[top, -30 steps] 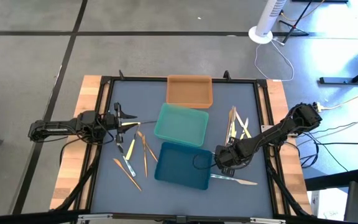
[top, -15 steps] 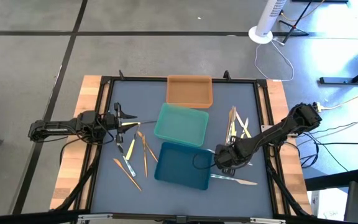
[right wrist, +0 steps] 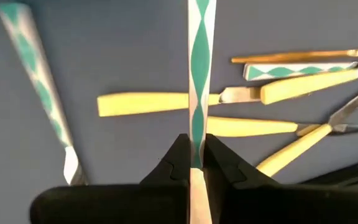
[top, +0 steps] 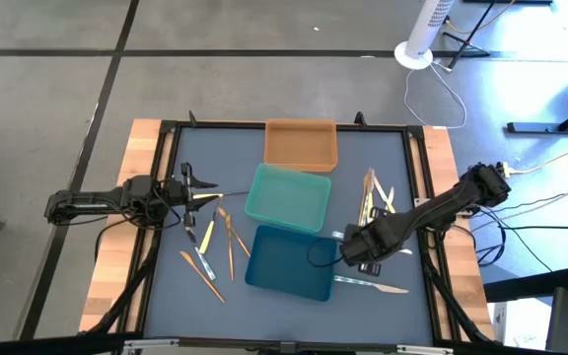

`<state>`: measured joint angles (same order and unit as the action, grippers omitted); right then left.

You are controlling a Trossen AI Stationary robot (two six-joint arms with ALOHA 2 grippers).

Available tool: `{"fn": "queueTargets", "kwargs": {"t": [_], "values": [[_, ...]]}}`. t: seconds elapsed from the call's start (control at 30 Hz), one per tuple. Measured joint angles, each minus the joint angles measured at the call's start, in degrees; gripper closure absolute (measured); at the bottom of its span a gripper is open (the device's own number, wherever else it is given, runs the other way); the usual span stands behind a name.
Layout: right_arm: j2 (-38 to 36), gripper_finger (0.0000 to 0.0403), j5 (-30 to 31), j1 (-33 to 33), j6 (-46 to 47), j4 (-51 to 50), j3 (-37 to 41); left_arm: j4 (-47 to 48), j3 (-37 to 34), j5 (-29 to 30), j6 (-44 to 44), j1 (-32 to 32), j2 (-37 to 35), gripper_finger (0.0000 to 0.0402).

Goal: Sort silverware by color (type)
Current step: Put the white and blue knife into the orange bin

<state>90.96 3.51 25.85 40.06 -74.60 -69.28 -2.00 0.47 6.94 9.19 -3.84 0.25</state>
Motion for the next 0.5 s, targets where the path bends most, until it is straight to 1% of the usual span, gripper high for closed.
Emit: {"fn": "queueTargets", "kwargs": {"t": [0.23, 0.5], "values": [[0.0, 0.0391, 1.1, -2.9, -3.7, -2.3, -7.5, 0.0, 0.0, 0.0, 0.0, 0.0, 0.0, 0.0269], [0.0, 0.0392, 4.2, -9.0, -12.6, -2.0, -14.2, 0.0, 0.0, 0.0, 0.0, 0.0, 0.0, 0.0269]]}}
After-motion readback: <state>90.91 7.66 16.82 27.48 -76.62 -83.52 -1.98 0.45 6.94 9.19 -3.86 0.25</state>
